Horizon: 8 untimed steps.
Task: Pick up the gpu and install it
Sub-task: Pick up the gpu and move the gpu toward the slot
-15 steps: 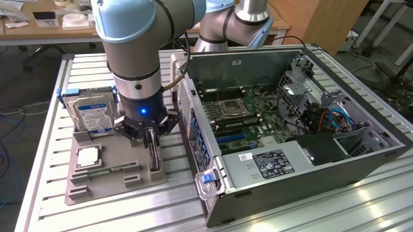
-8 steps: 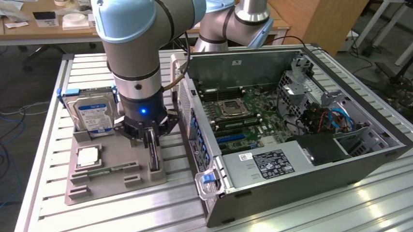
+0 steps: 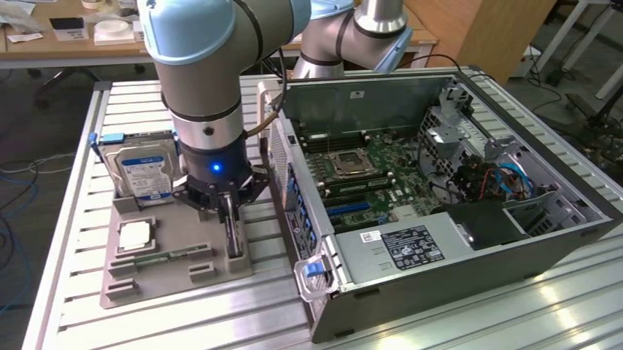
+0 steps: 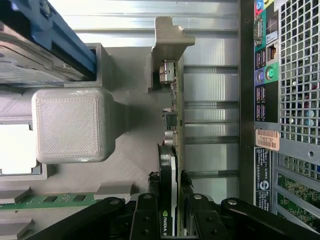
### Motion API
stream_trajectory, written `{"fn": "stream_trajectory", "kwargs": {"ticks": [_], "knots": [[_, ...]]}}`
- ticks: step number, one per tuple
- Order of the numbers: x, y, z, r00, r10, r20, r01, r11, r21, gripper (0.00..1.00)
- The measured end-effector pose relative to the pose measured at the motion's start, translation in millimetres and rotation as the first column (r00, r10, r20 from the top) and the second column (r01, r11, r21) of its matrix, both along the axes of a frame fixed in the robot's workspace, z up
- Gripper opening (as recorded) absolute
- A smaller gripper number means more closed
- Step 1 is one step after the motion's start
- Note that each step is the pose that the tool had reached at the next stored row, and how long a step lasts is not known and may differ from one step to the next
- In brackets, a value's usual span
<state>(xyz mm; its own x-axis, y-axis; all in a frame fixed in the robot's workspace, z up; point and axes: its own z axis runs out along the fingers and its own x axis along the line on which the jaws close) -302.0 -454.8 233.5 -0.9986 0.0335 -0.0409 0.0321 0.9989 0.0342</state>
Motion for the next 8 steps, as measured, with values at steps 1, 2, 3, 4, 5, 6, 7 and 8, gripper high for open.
{"fn": "stream_trajectory", "kwargs": {"ticks": [1, 2, 3, 4, 5, 6, 7, 8], "knots": [[0.0, 0.0, 0.0, 1.0000, 0.000, 0.0000, 0.000, 1.0000, 0.0000, 0.27], [0.0, 0.0, 0.0, 1.0000, 0.000, 0.0000, 0.000, 1.0000, 0.0000, 0.27], [0.0, 0.0, 0.0, 1.0000, 0.000, 0.0001, 0.000, 1.0000, 0.0000, 0.27], [0.0, 0.0, 0.0, 1.0000, 0.000, 0.0000, 0.000, 1.0000, 0.0000, 0.27], [0.0, 0.0, 0.0, 1.0000, 0.000, 0.0000, 0.000, 1.0000, 0.0000, 0.27], [0.0, 0.0, 0.0, 1.0000, 0.000, 0.0000, 0.000, 1.0000, 0.0000, 0.27], [0.0, 0.0, 0.0, 1.0000, 0.000, 0.0000, 0.000, 1.0000, 0.0000, 0.27], [0.0, 0.0, 0.0, 1.0000, 0.000, 0.0000, 0.000, 1.0000, 0.0000, 0.27]]}}
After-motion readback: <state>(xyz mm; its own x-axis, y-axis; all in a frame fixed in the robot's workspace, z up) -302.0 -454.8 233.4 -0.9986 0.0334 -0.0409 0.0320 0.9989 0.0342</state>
